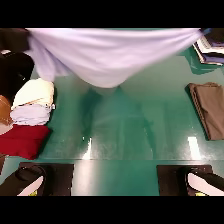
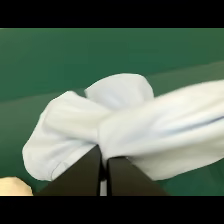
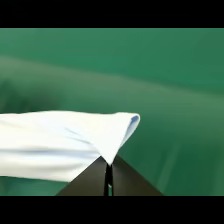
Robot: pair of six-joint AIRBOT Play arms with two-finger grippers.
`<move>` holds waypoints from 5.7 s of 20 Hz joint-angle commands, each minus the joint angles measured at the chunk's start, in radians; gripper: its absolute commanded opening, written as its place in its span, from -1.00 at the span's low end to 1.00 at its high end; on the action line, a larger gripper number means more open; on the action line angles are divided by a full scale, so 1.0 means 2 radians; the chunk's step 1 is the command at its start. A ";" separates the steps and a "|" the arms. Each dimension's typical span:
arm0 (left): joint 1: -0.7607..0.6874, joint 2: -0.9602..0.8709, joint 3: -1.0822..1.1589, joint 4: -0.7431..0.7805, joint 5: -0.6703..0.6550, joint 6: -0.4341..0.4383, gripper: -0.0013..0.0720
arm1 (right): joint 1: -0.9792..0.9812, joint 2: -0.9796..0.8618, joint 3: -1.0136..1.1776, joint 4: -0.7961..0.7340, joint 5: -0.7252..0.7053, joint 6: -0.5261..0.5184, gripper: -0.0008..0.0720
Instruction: Fold the shirts.
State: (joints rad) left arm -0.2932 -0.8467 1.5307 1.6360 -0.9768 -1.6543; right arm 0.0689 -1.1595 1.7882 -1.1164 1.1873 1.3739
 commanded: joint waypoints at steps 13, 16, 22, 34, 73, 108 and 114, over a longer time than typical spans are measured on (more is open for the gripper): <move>0.000 0.019 -0.348 -0.196 -0.125 0.080 -0.90 | -0.053 0.142 -0.282 -0.005 0.082 0.012 -0.95; 0.000 0.019 -0.440 -0.239 -0.104 0.098 -0.89 | -0.053 0.141 -0.342 -0.004 0.075 0.012 -0.94; 0.001 0.021 -0.368 -0.199 -0.102 0.093 0.40 | -0.053 0.121 -0.360 0.000 0.065 0.012 -0.94; 0.158 -0.202 -0.286 -0.276 -0.039 0.102 0.40 | -0.053 0.119 -0.360 0.000 0.057 0.012 -0.94; 0.157 -0.017 0.198 -0.252 -0.108 0.094 -0.90 | -0.053 0.091 0.109 -0.122 0.109 0.009 -0.95; 0.193 -0.132 -0.410 -0.158 -0.089 0.068 0.56 | -0.191 0.014 -0.398 0.153 0.130 -0.093 -0.15; 0.192 -0.132 -0.456 -0.249 -0.039 0.094 0.56 | -0.191 0.041 -0.408 0.152 0.126 -0.093 -0.15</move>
State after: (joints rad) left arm 0.0929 -1.1168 0.6758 1.2251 -1.1110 -1.4963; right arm -0.3111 -1.1046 0.9901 -0.8162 1.4460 1.1912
